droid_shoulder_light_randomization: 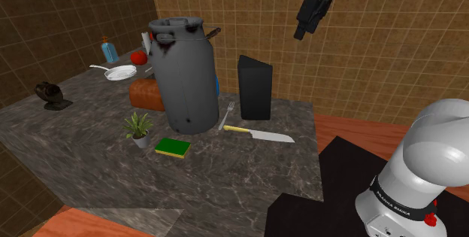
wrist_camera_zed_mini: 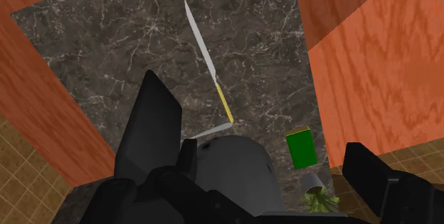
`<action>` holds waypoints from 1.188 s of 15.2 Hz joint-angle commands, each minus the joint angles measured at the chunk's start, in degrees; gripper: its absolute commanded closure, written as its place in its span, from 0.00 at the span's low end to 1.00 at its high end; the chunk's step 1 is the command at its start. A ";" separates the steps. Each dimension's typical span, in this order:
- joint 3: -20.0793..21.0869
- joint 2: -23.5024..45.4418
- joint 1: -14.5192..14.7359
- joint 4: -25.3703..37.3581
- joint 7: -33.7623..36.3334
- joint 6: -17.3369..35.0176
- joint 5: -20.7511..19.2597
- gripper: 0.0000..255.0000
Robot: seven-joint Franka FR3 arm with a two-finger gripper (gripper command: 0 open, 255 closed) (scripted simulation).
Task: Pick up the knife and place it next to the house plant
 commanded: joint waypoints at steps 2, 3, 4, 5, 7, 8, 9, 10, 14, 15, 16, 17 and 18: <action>-0.26 0.85 0.16 -1.15 -0.86 1.45 0.00 0.00; -0.52 1.76 0.32 -2.24 -1.72 2.91 0.01 0.00; -0.77 2.74 0.47 -3.28 -2.59 4.37 0.02 0.00; -1.02 3.79 0.62 -4.25 -3.45 5.84 0.03 0.00; -1.52 6.11 0.94 -6.00 -5.18 8.80 0.07 0.00; -1.76 7.37 1.09 -6.78 -6.05 10.29 0.10 0.00; -1.99 8.70 1.24 -7.50 -6.93 11.78 0.14 0.00; -2.23 10.09 1.40 -8.16 -7.80 13.27 0.18 0.00; -3.12 16.33 2.02 -10.11 -11.36 19.21 0.49 0.00; -3.33 18.04 2.19 -10.44 -12.26 20.68 0.59 0.00; -3.54 19.81 2.36 -10.69 -13.16 22.13 0.71 0.00; -3.76 21.64 2.54 -10.88 -14.07 23.58 0.84 0.00; -3.96 23.52 2.71 -10.99 -14.99 25.00 0.99 0.00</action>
